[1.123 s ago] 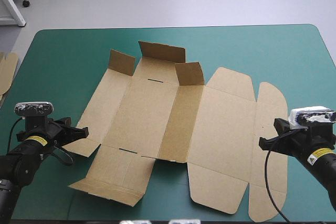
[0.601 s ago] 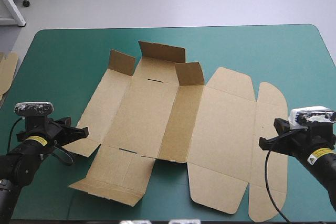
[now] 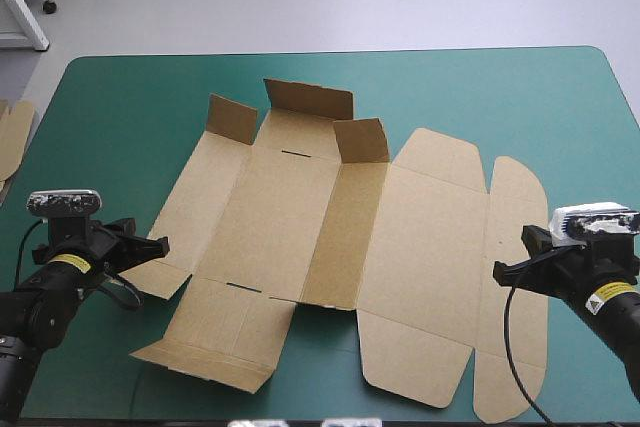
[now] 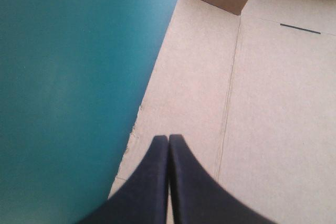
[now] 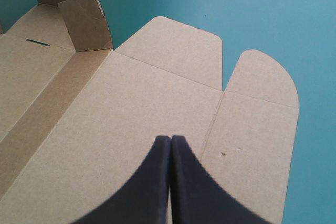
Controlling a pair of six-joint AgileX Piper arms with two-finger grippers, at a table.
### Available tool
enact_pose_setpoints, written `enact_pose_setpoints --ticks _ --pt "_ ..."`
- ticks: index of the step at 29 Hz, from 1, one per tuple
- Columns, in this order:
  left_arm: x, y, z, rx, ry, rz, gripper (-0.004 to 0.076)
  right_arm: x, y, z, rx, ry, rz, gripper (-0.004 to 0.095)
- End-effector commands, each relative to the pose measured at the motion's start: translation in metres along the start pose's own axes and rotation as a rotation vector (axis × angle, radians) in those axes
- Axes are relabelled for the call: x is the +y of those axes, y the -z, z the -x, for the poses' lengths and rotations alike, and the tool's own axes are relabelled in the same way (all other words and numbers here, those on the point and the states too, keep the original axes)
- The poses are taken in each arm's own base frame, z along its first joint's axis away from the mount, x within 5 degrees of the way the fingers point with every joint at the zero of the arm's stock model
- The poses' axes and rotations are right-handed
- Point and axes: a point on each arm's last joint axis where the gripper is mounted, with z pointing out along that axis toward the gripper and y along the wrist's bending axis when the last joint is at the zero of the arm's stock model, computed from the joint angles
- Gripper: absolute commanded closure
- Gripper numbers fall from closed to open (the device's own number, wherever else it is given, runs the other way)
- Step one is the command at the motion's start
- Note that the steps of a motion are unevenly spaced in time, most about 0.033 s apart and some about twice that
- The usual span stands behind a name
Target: Fold the box
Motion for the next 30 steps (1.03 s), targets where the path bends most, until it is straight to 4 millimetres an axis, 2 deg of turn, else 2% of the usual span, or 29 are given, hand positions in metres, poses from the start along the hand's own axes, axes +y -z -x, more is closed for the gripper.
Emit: enact_pose_setpoints --ticks 1,7,11,15,18,22,26,30 --pt "-0.002 -0.001 0.028 -0.085 0.017 -0.010 0.0738 0.001 0.003 0.016 -0.093 0.011 0.004 0.0942" --pt "-0.006 -0.023 0.065 -0.024 0.020 -0.029 0.0736 0.001 -0.005 0.016 -0.062 0.011 0.000 0.0942" --pt "-0.012 -0.039 0.078 0.028 0.014 -0.091 0.0727 0.001 -0.007 0.015 -0.052 0.010 -0.002 0.0942" --pt "-0.010 -0.054 0.085 0.059 0.081 -0.143 0.0724 0.001 -0.008 0.016 -0.052 0.010 -0.002 0.0942" --pt "0.002 -0.066 0.084 0.117 0.173 -0.251 0.0724 0.001 -0.008 0.015 -0.050 0.010 -0.002 0.0942" --pt "0.036 -0.070 0.086 0.095 0.354 -0.393 0.0724 0.001 -0.008 0.015 -0.050 0.010 -0.002 0.0942" --pt "0.052 -0.069 0.084 0.130 0.338 -0.498 0.0724 0.001 -0.008 0.016 -0.055 0.010 -0.001 0.0942" --pt "0.055 -0.085 0.077 0.211 0.326 -0.569 0.0721 0.001 -0.008 0.016 -0.056 0.010 -0.001 0.0941"
